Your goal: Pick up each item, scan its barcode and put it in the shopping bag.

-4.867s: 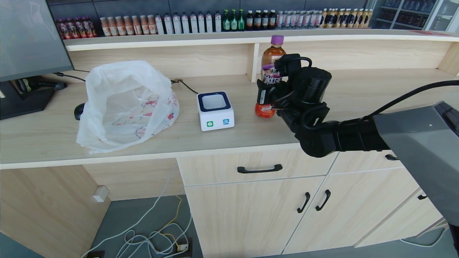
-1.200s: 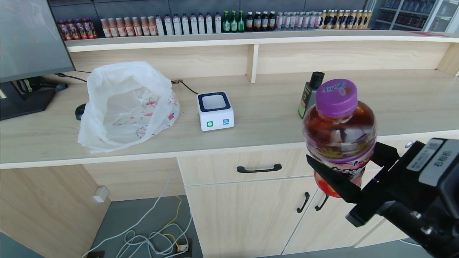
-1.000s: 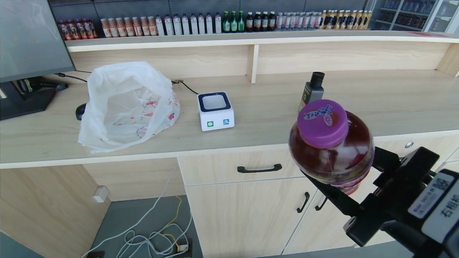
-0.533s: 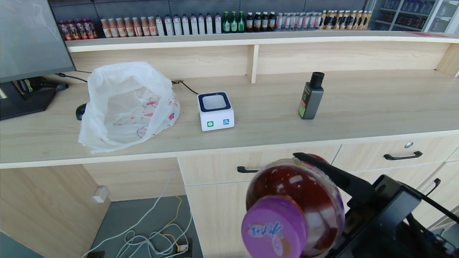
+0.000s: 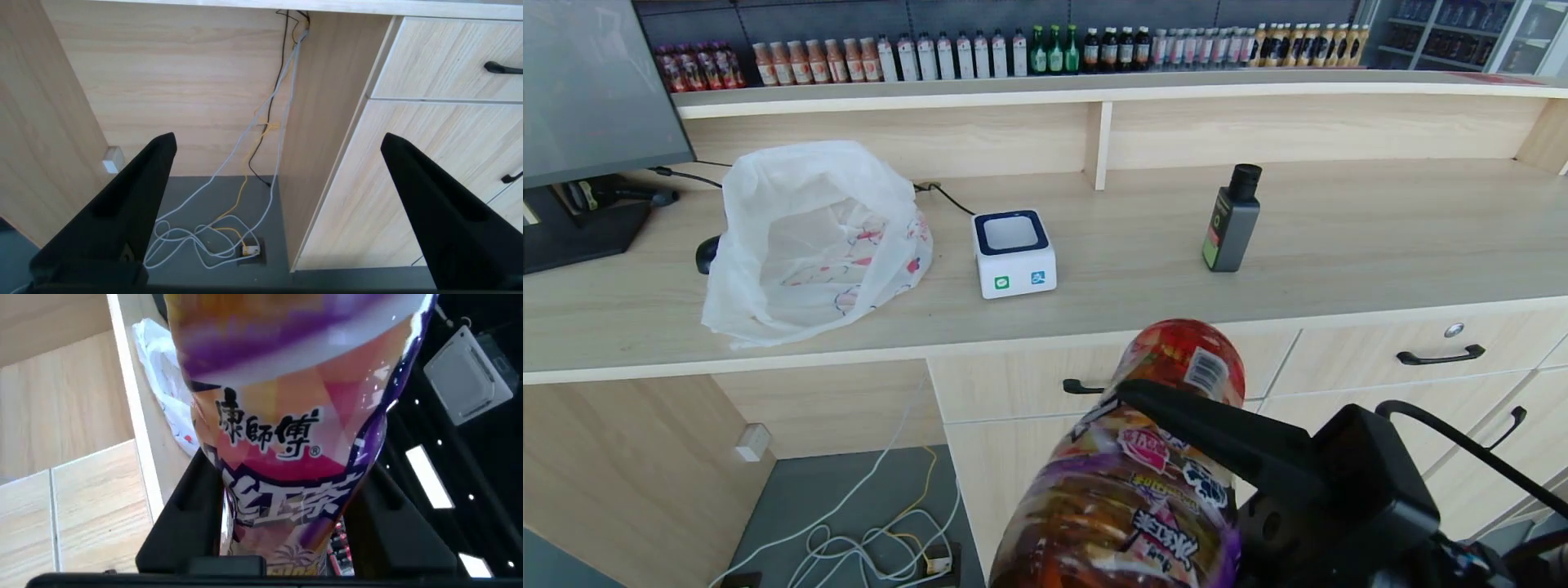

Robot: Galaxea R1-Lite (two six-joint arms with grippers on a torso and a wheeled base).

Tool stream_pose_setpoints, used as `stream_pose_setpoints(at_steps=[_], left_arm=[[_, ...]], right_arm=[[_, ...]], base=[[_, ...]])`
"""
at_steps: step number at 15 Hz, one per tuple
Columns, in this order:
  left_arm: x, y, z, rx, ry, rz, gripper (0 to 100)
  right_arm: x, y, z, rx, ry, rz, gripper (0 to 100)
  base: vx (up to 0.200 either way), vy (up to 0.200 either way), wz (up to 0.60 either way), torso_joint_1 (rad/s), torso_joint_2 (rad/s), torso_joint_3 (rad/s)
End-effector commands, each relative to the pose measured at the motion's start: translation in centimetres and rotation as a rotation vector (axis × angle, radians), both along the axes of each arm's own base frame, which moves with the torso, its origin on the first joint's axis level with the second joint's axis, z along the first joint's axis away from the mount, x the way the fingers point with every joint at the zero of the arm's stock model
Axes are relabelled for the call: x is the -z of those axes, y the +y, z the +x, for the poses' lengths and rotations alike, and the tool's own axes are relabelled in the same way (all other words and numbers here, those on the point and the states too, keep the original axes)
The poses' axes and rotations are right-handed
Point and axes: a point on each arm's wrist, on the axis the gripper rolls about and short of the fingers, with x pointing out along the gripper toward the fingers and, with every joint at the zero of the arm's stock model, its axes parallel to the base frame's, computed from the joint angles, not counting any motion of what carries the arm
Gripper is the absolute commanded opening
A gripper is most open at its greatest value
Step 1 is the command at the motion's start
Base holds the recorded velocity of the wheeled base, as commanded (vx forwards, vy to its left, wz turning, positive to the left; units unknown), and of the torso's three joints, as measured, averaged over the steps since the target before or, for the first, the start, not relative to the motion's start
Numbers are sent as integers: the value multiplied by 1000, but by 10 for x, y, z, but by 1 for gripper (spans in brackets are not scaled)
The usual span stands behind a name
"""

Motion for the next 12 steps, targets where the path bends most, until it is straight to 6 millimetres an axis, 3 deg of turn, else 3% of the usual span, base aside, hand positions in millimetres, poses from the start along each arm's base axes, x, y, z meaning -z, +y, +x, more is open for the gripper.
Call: stream_pose_setpoints(at_steps=[1,12], left_arm=[[0,0,0,0,-1,0,100],[0,0,0,0,-1,0,100]], right_arm=[[-5,2,4,0,-49,1,0],[-19,4,3,6,-261,-22,0]], base=[[0,0,0,0,0,0],[0,0,0,0,0,0]])
